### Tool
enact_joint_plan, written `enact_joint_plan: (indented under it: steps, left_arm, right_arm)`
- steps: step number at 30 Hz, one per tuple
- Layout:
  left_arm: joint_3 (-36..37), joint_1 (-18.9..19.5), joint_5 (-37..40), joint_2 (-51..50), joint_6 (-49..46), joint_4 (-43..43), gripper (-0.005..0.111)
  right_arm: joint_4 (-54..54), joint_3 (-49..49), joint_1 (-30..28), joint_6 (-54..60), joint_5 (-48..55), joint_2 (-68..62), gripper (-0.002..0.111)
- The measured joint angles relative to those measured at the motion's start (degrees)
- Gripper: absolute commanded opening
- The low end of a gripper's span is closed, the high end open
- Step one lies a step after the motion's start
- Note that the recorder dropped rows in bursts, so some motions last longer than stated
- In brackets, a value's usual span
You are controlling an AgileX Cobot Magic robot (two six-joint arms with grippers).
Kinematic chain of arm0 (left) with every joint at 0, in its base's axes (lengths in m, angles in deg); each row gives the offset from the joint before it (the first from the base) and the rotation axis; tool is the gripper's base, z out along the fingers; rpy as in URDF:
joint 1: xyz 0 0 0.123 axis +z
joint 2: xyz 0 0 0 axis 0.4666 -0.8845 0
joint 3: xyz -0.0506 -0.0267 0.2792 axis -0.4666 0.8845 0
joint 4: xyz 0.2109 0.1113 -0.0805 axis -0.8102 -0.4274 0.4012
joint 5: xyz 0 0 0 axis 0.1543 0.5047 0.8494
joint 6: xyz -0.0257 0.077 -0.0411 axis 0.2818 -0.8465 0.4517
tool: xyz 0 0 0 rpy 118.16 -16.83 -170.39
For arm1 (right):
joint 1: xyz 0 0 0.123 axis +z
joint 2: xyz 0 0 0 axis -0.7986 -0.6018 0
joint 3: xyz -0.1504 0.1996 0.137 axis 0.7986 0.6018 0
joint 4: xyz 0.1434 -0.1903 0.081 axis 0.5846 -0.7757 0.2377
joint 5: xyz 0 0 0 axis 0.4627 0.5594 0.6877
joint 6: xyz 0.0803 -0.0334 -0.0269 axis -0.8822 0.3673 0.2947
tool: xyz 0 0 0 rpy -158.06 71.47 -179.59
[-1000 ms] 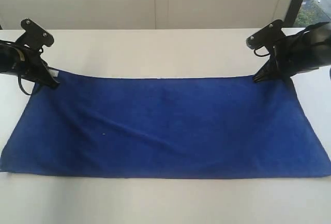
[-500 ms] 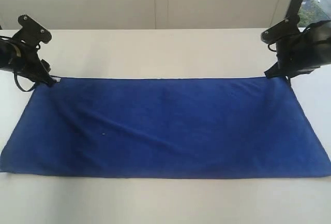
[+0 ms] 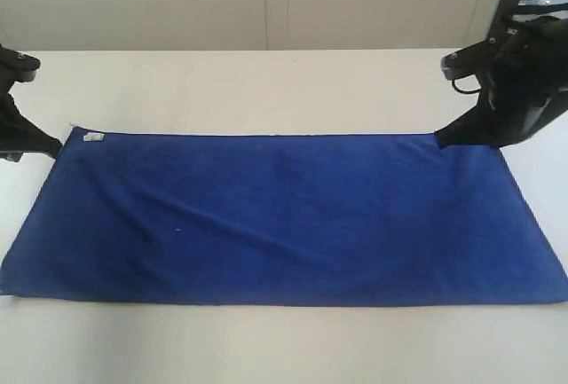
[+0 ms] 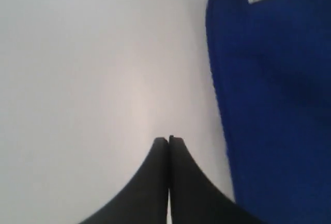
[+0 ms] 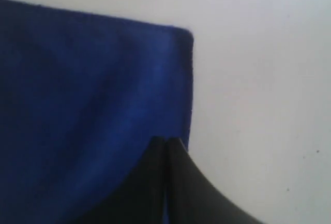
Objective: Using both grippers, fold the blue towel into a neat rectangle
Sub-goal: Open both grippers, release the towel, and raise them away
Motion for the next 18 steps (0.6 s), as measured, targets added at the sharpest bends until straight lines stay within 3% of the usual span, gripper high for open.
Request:
enact_joint_plan:
  steps: [3, 7, 18]
  left_arm:
    - [1.49, -0.10, 3.49, 3.68, -10.23, 14.47, 0.000]
    - [4.33, -0.27, 5.34, 6.28, -18.09, 25.66, 0.000]
    - [13.12, -0.44, 2.89, 6.34, -23.46, 35.68, 0.000]
  right_arm:
    - [8.38, 3.38, 0.00, 5.32, 2.72, 3.60, 0.000]
    - [13.11, 8.47, 0.00, 7.65, 6.24, 5.88, 0.000]
    - [18.92, 15.76, 0.00, 9.13, 7.52, 5.99, 0.000]
